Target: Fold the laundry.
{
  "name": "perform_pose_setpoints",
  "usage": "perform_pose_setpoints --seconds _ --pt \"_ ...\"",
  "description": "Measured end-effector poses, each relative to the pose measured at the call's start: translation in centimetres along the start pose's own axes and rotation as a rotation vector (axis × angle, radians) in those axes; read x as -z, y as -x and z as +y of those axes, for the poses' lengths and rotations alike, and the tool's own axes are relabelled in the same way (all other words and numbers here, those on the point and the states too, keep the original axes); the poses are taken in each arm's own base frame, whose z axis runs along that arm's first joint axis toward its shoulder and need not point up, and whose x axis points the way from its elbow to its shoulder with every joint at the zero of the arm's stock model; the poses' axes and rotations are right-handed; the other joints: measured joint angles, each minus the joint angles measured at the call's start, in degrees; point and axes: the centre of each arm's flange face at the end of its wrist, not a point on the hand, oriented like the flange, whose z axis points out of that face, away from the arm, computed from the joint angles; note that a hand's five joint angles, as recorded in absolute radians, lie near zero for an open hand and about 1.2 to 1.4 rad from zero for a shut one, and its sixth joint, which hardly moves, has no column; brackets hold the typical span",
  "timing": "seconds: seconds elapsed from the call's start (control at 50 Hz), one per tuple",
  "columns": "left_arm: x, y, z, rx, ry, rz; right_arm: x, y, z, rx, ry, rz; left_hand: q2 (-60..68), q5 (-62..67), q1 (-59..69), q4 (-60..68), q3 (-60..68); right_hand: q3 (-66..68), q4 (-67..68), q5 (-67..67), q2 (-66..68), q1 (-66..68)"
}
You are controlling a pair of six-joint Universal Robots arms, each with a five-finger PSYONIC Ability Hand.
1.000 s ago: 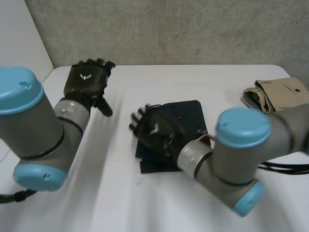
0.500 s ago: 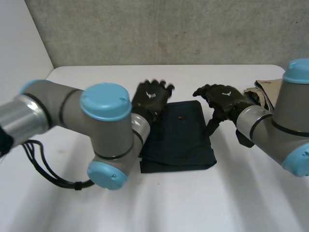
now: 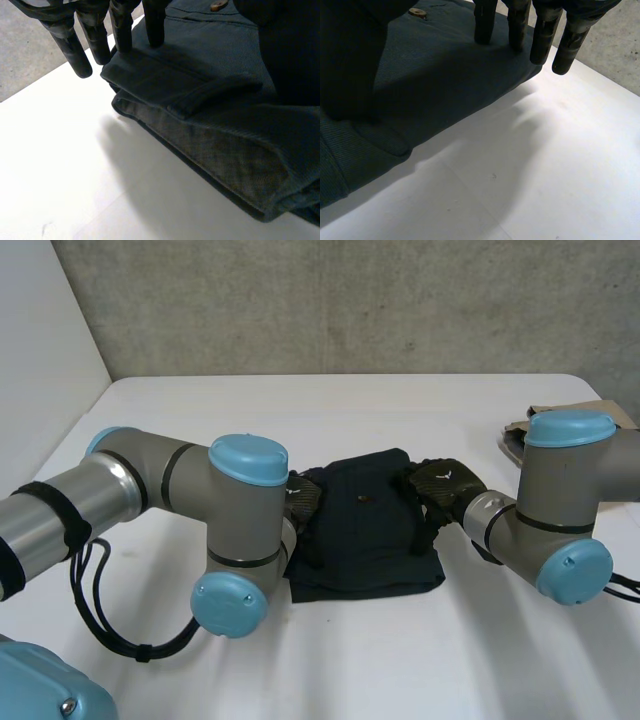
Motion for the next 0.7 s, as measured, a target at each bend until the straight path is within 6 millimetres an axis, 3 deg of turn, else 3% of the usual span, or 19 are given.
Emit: perform_pose_setpoints --seconds 0.16,0.26,0.36,0.42,0.44,0.52,0.6,0.7 --pt "0.7 -0.1 -1.2 0.002 -0.024 0.007 0.5 -0.4 -1.3 0.024 -0.03 0.013 0.0 0.0 0.0 0.0 0.0 0.0 0.0 0.0 0.0 0.0" --pt "2.4 0.7 -4.4 0.026 -0.107 -0.002 2.4 -1.3 -4.7 0.039 -0.114 0.05 0.0 -0.01 0.0 0.0 0.0 0.0 0.0 0.0 0.0 0.01" --pt "5.2 2.7 -8.4 0.06 -0.213 -0.034 5.1 -2.4 -8.4 0.019 -0.214 0.116 0.0 -0.01 0.0 0.0 0.0 0.0 0.0 0.0 0.0 0.0" --pt "6.2 3.5 -9.5 0.074 -0.244 -0.048 6.1 -2.8 -9.4 -0.001 -0.24 0.146 -0.01 -0.01 0.0 0.0 0.0 0.0 0.0 0.0 0.0 0.0" --pt "7.8 4.9 -10.9 0.1 -0.287 -0.07 7.5 -3.3 -10.6 -0.035 -0.273 0.192 -0.01 -0.01 0.0 0.0 0.0 0.0 0.0 0.0 0.0 0.0" --pt "10.3 6.5 -12.3 0.146 -0.34 -0.083 9.9 -3.8 -11.9 -0.091 -0.313 0.255 -0.01 -0.01 0.0 0.0 0.0 0.0 0.0 0.0 0.0 0.0" --pt "12.0 7.1 -12.7 0.172 -0.364 -0.064 11.2 -3.9 -11.9 -0.118 -0.313 0.282 -0.01 -0.01 0.0 0.0 0.0 0.0 0.0 0.0 0.0 0.0" --pt "14.1 6.7 -11.7 0.179 -0.352 0.009 12.3 -3.5 -9.6 -0.138 -0.224 0.263 0.0 -0.01 0.0 0.0 0.0 0.0 0.0 0.0 0.0 0.0"
